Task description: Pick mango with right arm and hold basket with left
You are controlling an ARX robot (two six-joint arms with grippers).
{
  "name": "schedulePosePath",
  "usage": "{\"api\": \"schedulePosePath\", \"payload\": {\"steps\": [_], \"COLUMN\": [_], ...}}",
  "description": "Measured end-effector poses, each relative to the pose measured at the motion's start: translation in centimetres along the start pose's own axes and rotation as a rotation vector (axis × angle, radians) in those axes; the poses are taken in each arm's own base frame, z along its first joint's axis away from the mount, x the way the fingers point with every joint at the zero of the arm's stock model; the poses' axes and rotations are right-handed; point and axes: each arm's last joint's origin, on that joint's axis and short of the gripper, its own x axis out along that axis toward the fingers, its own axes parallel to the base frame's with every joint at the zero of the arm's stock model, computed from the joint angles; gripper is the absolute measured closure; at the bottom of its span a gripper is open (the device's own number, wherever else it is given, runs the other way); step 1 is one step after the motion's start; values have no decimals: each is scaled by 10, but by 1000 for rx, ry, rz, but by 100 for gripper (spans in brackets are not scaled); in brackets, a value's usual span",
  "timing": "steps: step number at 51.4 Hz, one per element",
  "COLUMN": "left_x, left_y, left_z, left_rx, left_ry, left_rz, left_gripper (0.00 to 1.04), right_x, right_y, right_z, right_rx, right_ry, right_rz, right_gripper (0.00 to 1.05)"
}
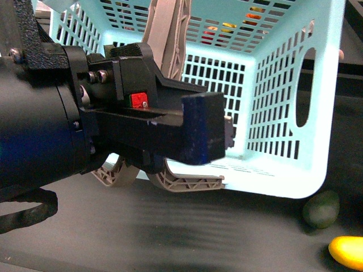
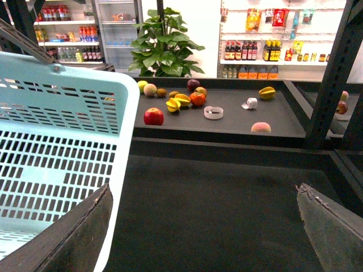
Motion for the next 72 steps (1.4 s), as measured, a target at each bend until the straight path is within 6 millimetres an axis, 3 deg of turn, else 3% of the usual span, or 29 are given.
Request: {"api": "schedulePosePath", "payload": {"steps": [54, 62, 72], "left_x": [0, 0, 0], "left_y": [0, 0, 0], "left_z": [2, 2, 2], "left_rx": [7, 7, 7], "left_ry": [-18, -18, -19], "left_rz": [-2, -2, -1], "left_gripper": [96, 96, 96], "right_x": [0, 8, 33], "right_y": [0, -6, -24], "right_z": [0, 13, 9], "right_rx": [0, -18, -78], "right_ry": [0, -112, -30], "right_rz": [0, -337, -308], "right_gripper": [8, 8, 8]}}
